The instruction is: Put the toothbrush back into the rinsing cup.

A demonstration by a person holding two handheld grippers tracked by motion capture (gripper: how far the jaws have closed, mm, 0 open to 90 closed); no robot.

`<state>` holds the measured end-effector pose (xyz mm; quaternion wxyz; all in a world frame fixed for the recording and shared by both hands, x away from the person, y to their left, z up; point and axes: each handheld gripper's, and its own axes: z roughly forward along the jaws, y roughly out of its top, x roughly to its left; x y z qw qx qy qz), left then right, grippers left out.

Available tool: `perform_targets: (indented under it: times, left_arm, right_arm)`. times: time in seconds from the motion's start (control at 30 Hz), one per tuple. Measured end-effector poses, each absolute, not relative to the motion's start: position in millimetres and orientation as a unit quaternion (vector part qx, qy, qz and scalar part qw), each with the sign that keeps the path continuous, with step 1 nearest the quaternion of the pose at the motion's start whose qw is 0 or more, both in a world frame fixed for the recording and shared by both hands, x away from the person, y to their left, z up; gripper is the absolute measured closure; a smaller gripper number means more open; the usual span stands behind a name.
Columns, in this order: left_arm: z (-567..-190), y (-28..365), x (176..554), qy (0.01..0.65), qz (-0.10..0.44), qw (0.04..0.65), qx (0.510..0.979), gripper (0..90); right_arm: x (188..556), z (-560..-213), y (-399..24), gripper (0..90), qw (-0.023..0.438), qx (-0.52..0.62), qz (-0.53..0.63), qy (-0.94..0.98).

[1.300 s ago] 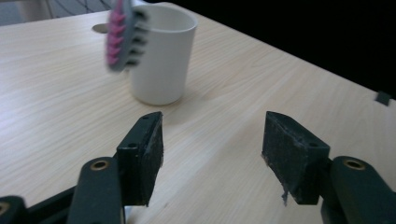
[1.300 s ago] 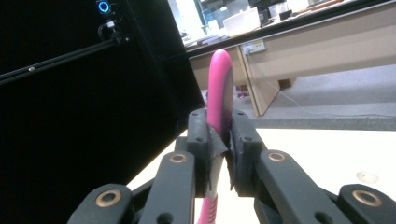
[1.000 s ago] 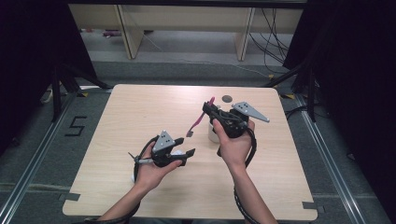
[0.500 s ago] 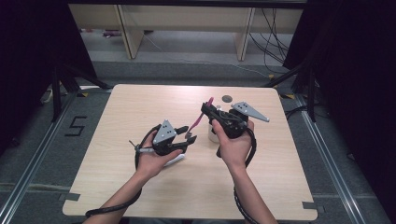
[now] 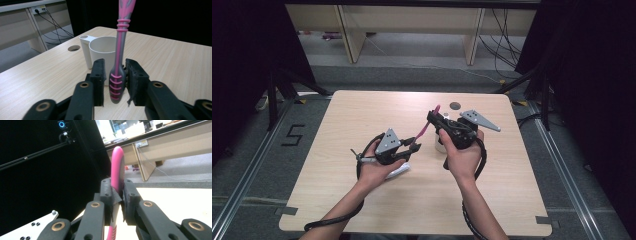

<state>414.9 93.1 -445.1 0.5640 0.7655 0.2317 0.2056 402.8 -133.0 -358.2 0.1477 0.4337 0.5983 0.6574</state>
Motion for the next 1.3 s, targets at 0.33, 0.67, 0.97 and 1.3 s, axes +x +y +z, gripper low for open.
perform_targets:
  times: [0.33,0.67,0.97,1.3]
  left_arm:
    - [-442.4,97.7,413.6,0.208,0.196,0.551,0.784,78.0]
    - [-433.0,105.6,414.1,0.169,0.183,0.474,0.845,78.2]
    - [-424.0,123.7,421.5,0.115,0.17,0.37,0.906,78.2]
    - [-415.9,125.4,418.1,0.005,0.116,0.243,0.963,78.1]
  right_arm:
    - [404.6,-362.1,-134.9,80.8,0.129,0.443,0.658,0.595]
    - [407.4,-369.7,-141.5,52.4,0.126,0.431,0.635,0.629]
    - [403.7,-380.7,-154.7,39.1,0.143,0.38,0.569,0.715]
    - [398.9,-383.9,-161.8,39.4,0.143,0.228,0.428,0.863]
